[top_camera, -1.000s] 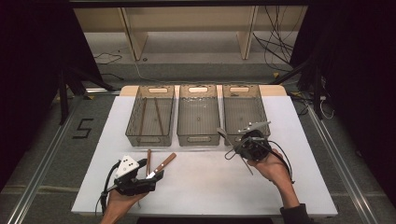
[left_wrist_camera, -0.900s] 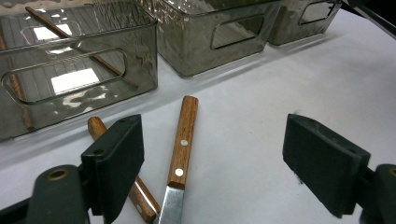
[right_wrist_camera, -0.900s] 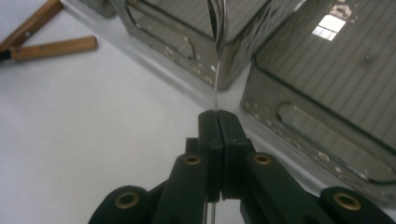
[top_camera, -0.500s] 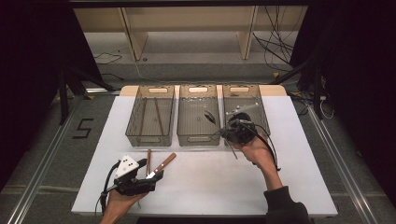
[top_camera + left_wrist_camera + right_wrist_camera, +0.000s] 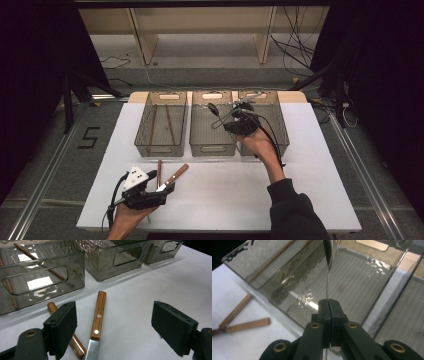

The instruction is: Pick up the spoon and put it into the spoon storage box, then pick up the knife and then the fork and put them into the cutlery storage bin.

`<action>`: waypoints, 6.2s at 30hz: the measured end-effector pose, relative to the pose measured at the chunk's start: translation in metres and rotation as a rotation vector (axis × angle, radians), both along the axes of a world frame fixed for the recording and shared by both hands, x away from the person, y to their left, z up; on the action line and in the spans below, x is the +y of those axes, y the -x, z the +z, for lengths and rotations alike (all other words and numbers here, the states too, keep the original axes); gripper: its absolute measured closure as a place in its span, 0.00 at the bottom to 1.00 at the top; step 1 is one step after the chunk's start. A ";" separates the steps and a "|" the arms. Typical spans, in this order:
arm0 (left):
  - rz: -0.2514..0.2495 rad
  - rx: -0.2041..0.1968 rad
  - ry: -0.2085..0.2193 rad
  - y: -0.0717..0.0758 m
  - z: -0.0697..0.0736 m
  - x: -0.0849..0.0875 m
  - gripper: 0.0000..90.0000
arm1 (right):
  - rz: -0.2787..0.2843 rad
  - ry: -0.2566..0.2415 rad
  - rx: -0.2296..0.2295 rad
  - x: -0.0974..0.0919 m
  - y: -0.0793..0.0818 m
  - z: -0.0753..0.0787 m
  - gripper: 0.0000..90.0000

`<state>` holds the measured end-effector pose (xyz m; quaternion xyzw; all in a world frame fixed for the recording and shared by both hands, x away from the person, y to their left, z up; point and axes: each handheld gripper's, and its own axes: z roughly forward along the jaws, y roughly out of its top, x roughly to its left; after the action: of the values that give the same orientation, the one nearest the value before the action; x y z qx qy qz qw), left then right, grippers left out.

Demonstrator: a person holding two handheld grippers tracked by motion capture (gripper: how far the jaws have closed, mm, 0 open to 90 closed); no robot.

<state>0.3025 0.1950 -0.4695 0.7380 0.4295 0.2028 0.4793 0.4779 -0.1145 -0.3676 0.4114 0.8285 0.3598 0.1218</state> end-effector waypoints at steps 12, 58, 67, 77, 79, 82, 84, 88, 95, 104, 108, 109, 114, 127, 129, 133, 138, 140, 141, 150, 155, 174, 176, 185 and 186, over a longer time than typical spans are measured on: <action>-0.003 0.001 0.003 0.000 0.000 0.000 0.22 | -0.006 0.026 0.004 0.017 -0.023 0.002 1.00; -0.006 0.006 0.011 0.000 0.000 0.001 0.22 | -0.063 0.033 0.009 0.037 -0.062 -0.026 0.71; -0.005 0.006 0.008 0.000 0.000 0.000 0.22 | -0.014 0.004 0.018 0.031 -0.053 -0.013 0.55; 0.003 0.009 0.010 -0.001 0.000 0.001 0.22 | 0.024 -0.009 -0.017 0.030 -0.036 0.000 0.44; 0.004 0.010 0.009 -0.001 0.000 0.001 0.22 | 0.031 -0.014 -0.029 0.029 -0.031 0.001 0.40; 0.007 0.013 0.005 -0.001 0.000 0.002 0.22 | 0.039 -0.027 -0.037 0.025 -0.023 0.002 0.38; 0.009 0.018 -0.001 -0.002 0.001 0.003 0.22 | 0.046 -0.038 -0.042 0.022 -0.016 0.001 0.37; 0.036 0.025 0.004 -0.004 0.002 0.008 0.22 | 0.064 -0.039 -0.051 0.015 -0.003 0.000 0.35; 0.062 0.068 -0.023 -0.009 0.007 0.016 0.22 | 0.076 -0.043 -0.074 -0.001 0.018 -0.003 0.34; 0.025 0.129 -0.099 -0.014 0.010 0.013 0.23 | 0.105 -0.062 -0.083 -0.017 0.043 -0.011 0.33; -0.017 0.145 -0.132 -0.016 0.012 0.009 0.26 | 0.113 -0.076 -0.091 -0.023 0.054 -0.013 0.33; -0.029 0.151 -0.146 -0.017 0.013 0.009 0.27 | 0.116 -0.080 -0.096 -0.025 0.056 -0.013 0.33; -0.082 0.184 -0.194 -0.020 0.013 0.002 0.31 | 0.128 -0.078 -0.103 -0.031 0.070 -0.017 0.33; -0.105 0.234 -0.275 -0.034 0.008 -0.007 0.36 | 0.131 -0.134 -0.107 -0.055 0.101 -0.040 0.33; -0.110 0.241 -0.286 -0.036 0.008 -0.009 0.36 | 0.130 -0.144 -0.108 -0.059 0.105 -0.042 0.33; -0.112 0.254 -0.306 -0.040 0.009 -0.013 0.36 | 0.131 -0.153 -0.117 -0.066 0.111 -0.045 0.33; -0.127 0.276 -0.337 -0.044 0.008 -0.016 0.36 | 0.129 -0.167 -0.116 -0.072 0.119 -0.049 0.33; -0.128 0.284 -0.345 -0.046 0.007 -0.018 0.36 | 0.126 -0.168 -0.115 -0.075 0.122 -0.052 0.33; -0.131 0.286 -0.346 -0.047 0.007 -0.019 0.36 | 0.125 -0.171 -0.113 -0.076 0.122 -0.054 0.33; -0.156 0.332 -0.398 -0.054 0.010 -0.025 0.36 | 0.107 -0.181 -0.107 -0.089 0.129 -0.062 0.33; -0.173 0.350 -0.427 -0.057 0.011 -0.027 0.34 | 0.104 -0.186 -0.105 -0.092 0.133 -0.063 0.33; -0.208 0.447 -0.491 -0.072 0.008 -0.029 0.40 | 0.101 -0.191 -0.096 -0.096 0.140 -0.068 0.33; -0.212 0.450 -0.499 -0.073 0.008 -0.029 0.43 | 0.097 -0.195 -0.097 -0.097 0.140 -0.068 0.33; -0.233 0.483 -0.521 -0.078 0.004 -0.032 0.50 | 0.097 -0.192 -0.089 -0.098 0.141 -0.073 0.33; -0.234 0.489 -0.526 -0.078 0.004 -0.032 0.51 | 0.097 -0.192 -0.089 -0.098 0.141 -0.073 0.33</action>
<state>0.3810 0.1628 -0.4653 0.9066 0.3771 0.0678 0.1768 0.3367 -0.2122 -0.4406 0.3641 0.8031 0.4607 0.1009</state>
